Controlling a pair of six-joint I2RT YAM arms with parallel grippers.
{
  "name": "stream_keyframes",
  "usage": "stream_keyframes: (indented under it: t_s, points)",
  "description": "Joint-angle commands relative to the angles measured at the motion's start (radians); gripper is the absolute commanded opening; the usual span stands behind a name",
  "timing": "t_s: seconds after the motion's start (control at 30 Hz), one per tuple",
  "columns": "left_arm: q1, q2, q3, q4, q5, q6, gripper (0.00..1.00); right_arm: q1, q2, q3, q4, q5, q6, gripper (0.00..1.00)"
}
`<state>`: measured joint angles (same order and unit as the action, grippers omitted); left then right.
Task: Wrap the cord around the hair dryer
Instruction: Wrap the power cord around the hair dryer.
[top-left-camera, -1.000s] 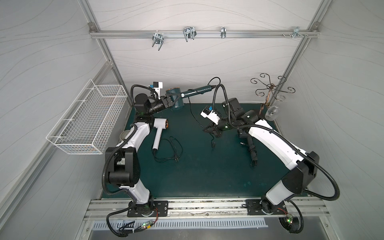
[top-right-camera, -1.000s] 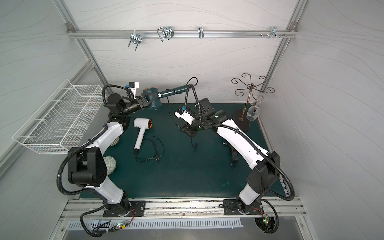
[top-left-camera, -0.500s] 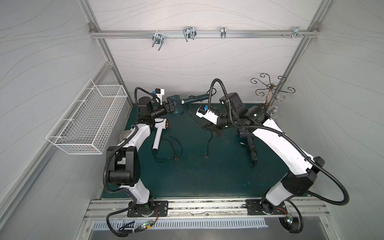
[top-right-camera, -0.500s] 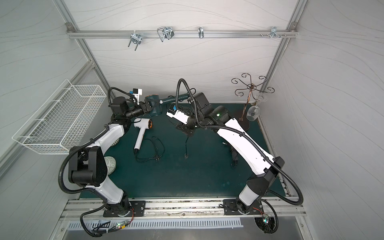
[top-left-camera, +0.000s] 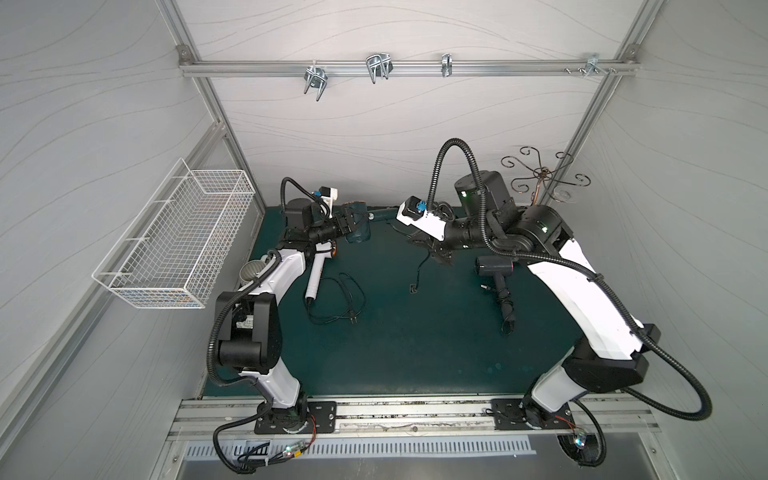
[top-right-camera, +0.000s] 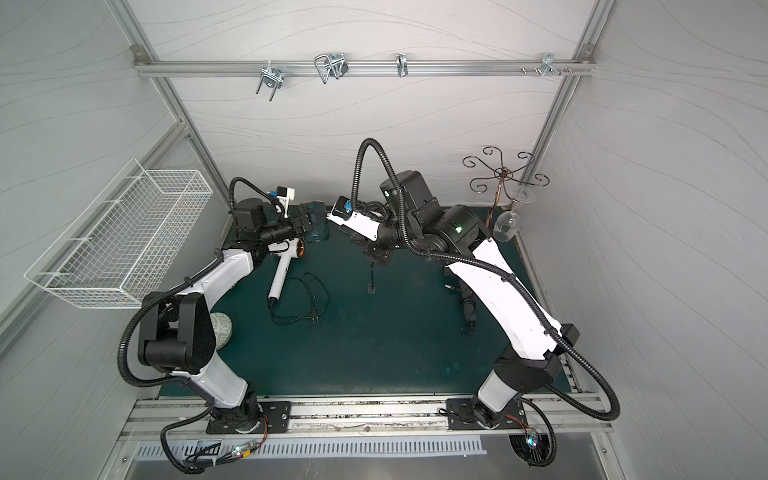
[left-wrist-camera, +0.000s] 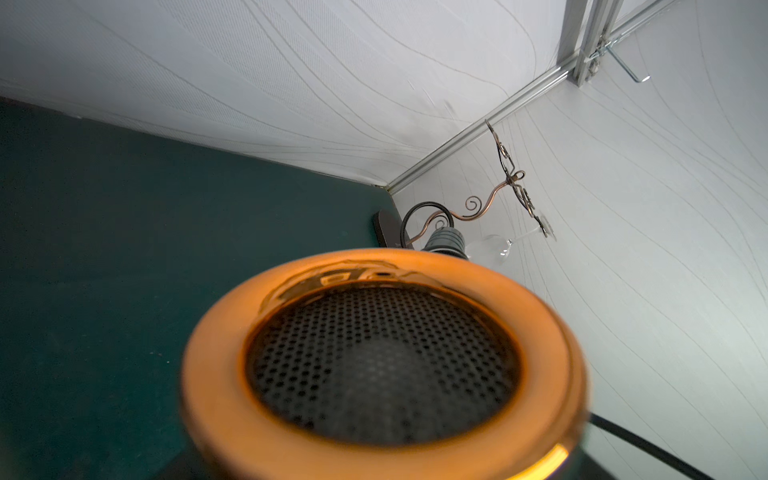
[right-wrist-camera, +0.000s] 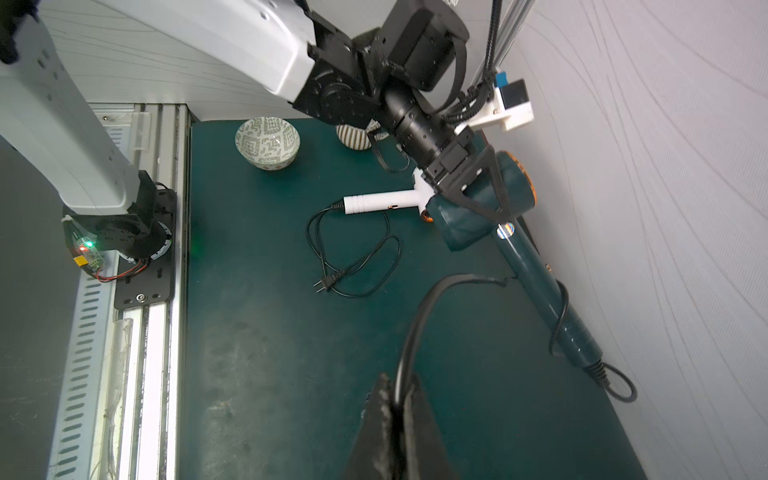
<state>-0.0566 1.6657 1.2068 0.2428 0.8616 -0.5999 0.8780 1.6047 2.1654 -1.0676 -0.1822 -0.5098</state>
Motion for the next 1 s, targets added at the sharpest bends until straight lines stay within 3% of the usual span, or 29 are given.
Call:
stream_keyframes:
  t_s: [0.0,0.2,0.5,0.73,0.97]
  points:
    - [-0.031,-0.012,0.024,0.066,-0.021,0.03,0.0,0.027,0.008,0.043,-0.029,-0.008,-0.047,0.0]
    - [-0.086,0.011,0.037,0.059,-0.014,0.039,0.0,0.032,0.035,0.1,-0.028,0.012,-0.07,0.0]
    - [-0.119,-0.027,-0.014,-0.02,0.015,0.116,0.0,-0.006,0.052,0.132,-0.011,0.148,-0.169,0.0]
    - [-0.162,-0.112,-0.063,-0.185,-0.022,0.255,0.0,-0.092,0.068,0.176,0.052,0.235,-0.282,0.0]
    - [-0.23,-0.099,-0.033,-0.303,-0.013,0.344,0.0,-0.131,0.139,0.248,0.177,0.256,-0.389,0.0]
